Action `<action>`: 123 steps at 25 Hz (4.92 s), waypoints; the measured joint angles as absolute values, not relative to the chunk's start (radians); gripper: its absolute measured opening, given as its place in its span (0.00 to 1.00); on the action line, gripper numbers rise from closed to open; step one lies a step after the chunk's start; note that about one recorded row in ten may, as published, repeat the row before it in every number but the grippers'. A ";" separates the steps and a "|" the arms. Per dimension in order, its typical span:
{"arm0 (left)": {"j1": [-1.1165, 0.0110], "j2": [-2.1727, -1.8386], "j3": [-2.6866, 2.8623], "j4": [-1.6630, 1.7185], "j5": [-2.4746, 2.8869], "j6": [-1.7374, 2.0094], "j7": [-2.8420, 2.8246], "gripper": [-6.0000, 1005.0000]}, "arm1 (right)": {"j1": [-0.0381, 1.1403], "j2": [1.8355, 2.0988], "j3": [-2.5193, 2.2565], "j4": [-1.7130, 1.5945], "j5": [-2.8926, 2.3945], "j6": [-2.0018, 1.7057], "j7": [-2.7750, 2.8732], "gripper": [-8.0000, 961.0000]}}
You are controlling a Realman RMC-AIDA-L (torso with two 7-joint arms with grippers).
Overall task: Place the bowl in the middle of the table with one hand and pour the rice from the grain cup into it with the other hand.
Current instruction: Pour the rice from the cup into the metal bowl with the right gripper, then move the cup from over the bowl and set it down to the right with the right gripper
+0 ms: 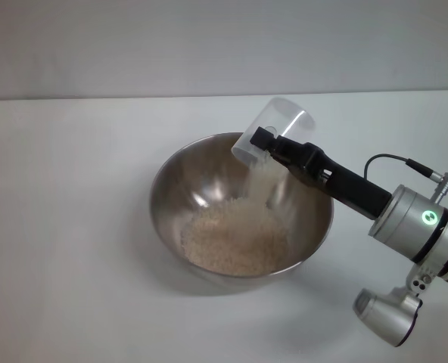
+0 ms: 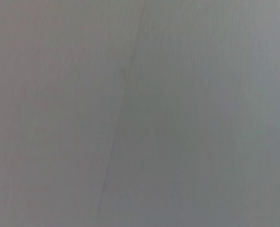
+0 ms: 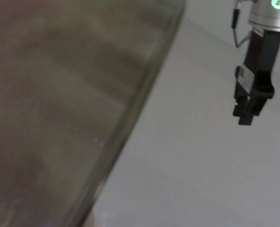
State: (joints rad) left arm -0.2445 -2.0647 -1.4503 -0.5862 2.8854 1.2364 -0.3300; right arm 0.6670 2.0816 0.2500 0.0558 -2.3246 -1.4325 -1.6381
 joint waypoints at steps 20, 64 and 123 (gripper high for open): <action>-0.238 -2.066 -1.449 -0.597 2.885 1.250 -0.342 0.29 | 0.655 2.083 0.265 0.077 -2.321 -1.439 -1.759 0.03; -0.202 -2.062 -1.446 -0.589 2.888 1.333 -0.332 0.29 | 0.211 2.079 0.796 0.690 -1.962 -1.069 -0.445 0.02; -0.202 -2.060 -1.453 -0.595 2.889 1.339 -0.330 0.29 | 0.372 2.083 0.765 0.506 -1.970 -0.820 -0.417 0.15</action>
